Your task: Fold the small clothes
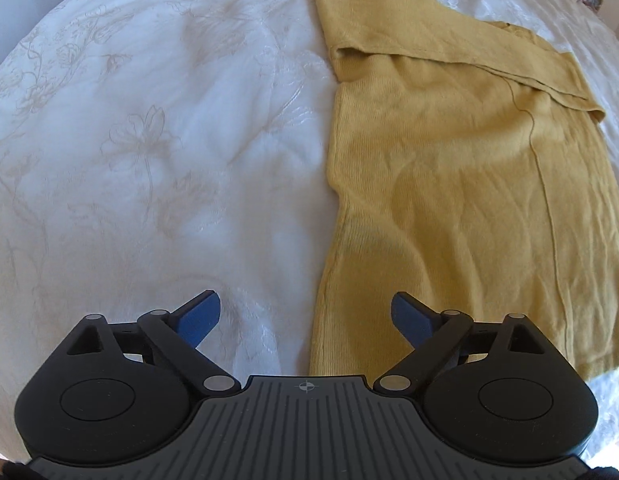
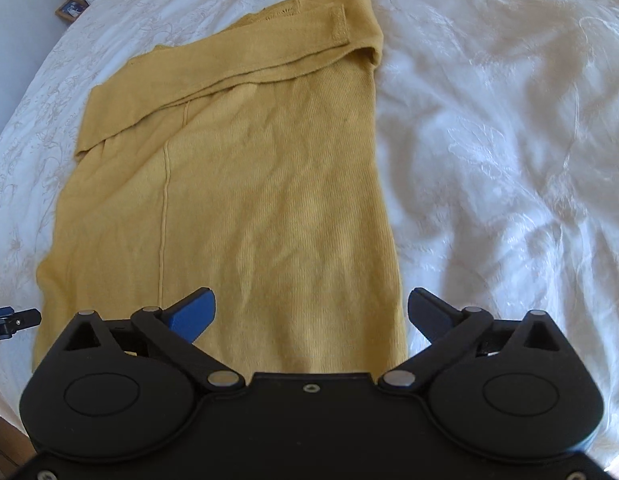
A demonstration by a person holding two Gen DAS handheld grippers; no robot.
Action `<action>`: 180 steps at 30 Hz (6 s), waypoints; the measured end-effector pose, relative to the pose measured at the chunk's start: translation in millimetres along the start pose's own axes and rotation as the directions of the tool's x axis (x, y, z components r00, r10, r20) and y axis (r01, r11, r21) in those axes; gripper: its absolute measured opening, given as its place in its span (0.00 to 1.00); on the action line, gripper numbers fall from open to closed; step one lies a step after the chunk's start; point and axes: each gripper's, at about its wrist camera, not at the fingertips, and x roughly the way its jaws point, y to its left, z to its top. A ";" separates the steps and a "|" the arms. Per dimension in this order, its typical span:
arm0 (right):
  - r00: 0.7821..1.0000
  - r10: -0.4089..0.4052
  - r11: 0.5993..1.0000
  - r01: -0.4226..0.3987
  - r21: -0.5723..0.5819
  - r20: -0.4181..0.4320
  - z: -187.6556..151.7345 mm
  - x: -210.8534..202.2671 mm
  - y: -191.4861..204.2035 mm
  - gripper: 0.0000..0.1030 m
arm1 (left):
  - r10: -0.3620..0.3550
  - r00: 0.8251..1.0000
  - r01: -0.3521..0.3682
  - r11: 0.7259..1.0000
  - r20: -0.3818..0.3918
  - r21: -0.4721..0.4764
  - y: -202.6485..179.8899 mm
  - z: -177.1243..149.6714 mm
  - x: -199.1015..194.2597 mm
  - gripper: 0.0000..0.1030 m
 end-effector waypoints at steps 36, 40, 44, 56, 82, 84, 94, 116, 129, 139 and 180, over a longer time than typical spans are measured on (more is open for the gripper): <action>0.989 0.124 0.992 -0.125 0.000 -0.075 -55.6 25.1 -31.3 0.11 | -0.075 0.997 0.077 0.995 0.030 -0.066 -19.7 -39.4 10.4 0.05; 0.977 0.209 0.976 -0.205 0.074 -0.041 -56.8 3.5 -48.1 0.12 | -0.099 0.991 0.108 0.988 0.085 -0.111 -19.5 -50.8 -14.7 0.05; 0.972 0.234 0.969 -0.232 0.085 -0.010 -59.4 -18.6 -57.6 0.12 | -0.123 0.985 0.142 0.977 0.117 -0.162 -9.1 -60.3 -33.0 0.05; 0.962 0.268 0.959 -0.263 0.104 -0.040 -44.2 -13.5 -56.3 0.12 | -0.149 0.979 0.181 0.950 0.139 -0.256 3.1 -47.6 -41.3 0.05; 0.904 0.323 0.894 -0.389 0.222 0.282 165.8 -10.7 -46.8 0.12 | -0.196 0.887 0.306 0.927 0.418 -0.215 -0.3 193.9 -51.9 0.05; 0.910 0.307 0.894 -0.376 0.245 0.277 188.3 6.4 -48.3 0.12 | -0.210 0.889 0.323 0.918 0.407 -0.230 -0.9 216.2 -35.1 0.05; 0.958 0.230 0.908 -0.274 0.316 0.171 256.7 95.5 -50.4 0.21 | -0.145 0.939 0.220 0.950 0.310 -0.222 -6.8 280.8 45.3 0.07; 0.978 0.050 0.983 -0.011 -0.184 0.205 163.0 91.2 25.5 0.63 | -0.116 0.967 0.082 0.984 0.226 0.156 -104.2 178.2 54.9 0.34; 0.972 -0.019 0.959 0.084 -0.270 0.236 245.0 134.2 37.4 0.63 | -0.088 0.960 0.062 0.993 0.265 0.105 -94.9 279.0 96.0 0.36; 0.945 -0.011 0.998 0.033 -0.063 0.327 287.6 99.4 1.8 0.66 | -0.013 0.931 0.012 1.000 0.364 0.004 -59.9 329.7 46.6 0.55; 0.997 -0.032 0.994 0.039 0.107 -0.065 93.9 78.3 -36.6 0.99 | -0.077 0.994 0.077 0.997 0.075 0.008 -106.5 151.5 34.3 0.77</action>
